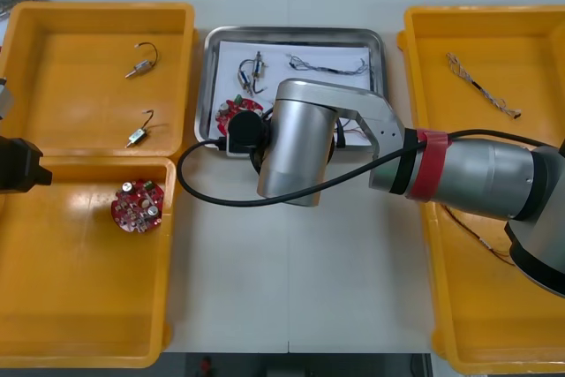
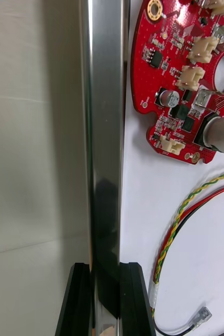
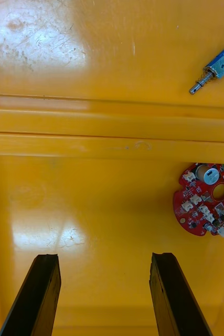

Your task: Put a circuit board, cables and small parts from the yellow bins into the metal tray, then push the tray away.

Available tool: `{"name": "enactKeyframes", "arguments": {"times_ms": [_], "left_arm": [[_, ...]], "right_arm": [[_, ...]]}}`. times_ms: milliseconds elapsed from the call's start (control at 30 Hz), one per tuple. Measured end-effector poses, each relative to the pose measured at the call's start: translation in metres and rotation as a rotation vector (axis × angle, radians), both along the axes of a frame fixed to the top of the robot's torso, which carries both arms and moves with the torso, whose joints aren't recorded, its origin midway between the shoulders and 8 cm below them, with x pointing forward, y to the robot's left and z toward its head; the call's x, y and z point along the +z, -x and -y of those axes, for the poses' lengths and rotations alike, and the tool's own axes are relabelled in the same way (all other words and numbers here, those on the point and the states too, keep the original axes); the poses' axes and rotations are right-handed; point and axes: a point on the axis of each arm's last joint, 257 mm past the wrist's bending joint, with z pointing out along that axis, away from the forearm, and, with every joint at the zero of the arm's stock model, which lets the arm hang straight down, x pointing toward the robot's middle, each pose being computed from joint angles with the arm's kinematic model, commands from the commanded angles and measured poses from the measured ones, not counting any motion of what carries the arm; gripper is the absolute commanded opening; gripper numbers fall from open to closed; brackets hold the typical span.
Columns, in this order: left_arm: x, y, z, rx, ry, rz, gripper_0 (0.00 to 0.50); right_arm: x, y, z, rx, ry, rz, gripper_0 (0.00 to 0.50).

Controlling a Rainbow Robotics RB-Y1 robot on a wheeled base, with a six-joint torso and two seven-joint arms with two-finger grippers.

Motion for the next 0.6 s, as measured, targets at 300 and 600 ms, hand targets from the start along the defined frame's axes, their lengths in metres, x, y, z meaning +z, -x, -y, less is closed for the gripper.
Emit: {"name": "enactKeyframes", "arguments": {"times_ms": [300, 600], "left_arm": [[0.0, 0.0, 0.0, 0.0, 0.0, 0.0, 0.5], [0.0, 0.0, 0.0, 0.0, -0.001, 0.0, 0.5]], "right_arm": [[0.019, -0.033, -0.001, -0.017, -0.018, 0.054, 0.0], [0.027, -0.058, -0.004, -0.019, -0.049, 0.088, 0.0]]}}
